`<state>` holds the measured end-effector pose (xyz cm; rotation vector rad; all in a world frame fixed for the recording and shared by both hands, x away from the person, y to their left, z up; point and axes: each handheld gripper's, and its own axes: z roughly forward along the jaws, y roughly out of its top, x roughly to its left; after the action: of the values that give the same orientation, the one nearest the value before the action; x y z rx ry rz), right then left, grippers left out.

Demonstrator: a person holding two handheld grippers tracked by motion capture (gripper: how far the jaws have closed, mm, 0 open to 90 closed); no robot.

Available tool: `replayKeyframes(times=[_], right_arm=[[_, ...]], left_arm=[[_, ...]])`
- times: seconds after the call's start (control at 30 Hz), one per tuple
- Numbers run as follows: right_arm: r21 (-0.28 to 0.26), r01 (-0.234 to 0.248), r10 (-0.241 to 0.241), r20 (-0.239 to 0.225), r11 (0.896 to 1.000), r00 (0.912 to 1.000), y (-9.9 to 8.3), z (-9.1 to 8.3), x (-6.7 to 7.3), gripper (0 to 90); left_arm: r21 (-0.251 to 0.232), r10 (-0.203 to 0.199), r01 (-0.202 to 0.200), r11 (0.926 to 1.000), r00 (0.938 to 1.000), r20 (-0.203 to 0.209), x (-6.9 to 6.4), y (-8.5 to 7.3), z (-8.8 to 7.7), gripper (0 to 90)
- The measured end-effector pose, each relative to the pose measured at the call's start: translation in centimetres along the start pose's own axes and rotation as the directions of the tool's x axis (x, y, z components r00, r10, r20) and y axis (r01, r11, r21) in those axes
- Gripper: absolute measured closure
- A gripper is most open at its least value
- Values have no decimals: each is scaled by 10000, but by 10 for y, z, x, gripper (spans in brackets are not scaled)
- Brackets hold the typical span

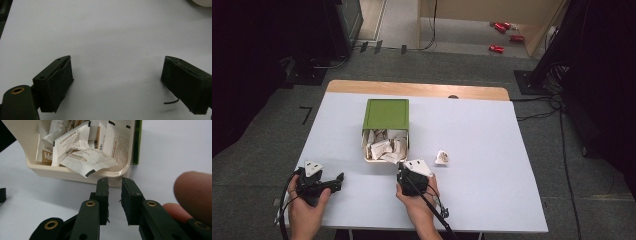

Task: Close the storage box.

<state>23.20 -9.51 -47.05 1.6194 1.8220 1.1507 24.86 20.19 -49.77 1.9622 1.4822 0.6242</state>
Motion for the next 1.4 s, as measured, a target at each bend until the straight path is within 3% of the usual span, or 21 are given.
replayKeyframes(times=[1.4], right_arm=[[-38,-162,163,401,9999,9991,23,30,-5,769]], left_arm=[[0,-2,2,10000,10000,2,0,0,0,109]])
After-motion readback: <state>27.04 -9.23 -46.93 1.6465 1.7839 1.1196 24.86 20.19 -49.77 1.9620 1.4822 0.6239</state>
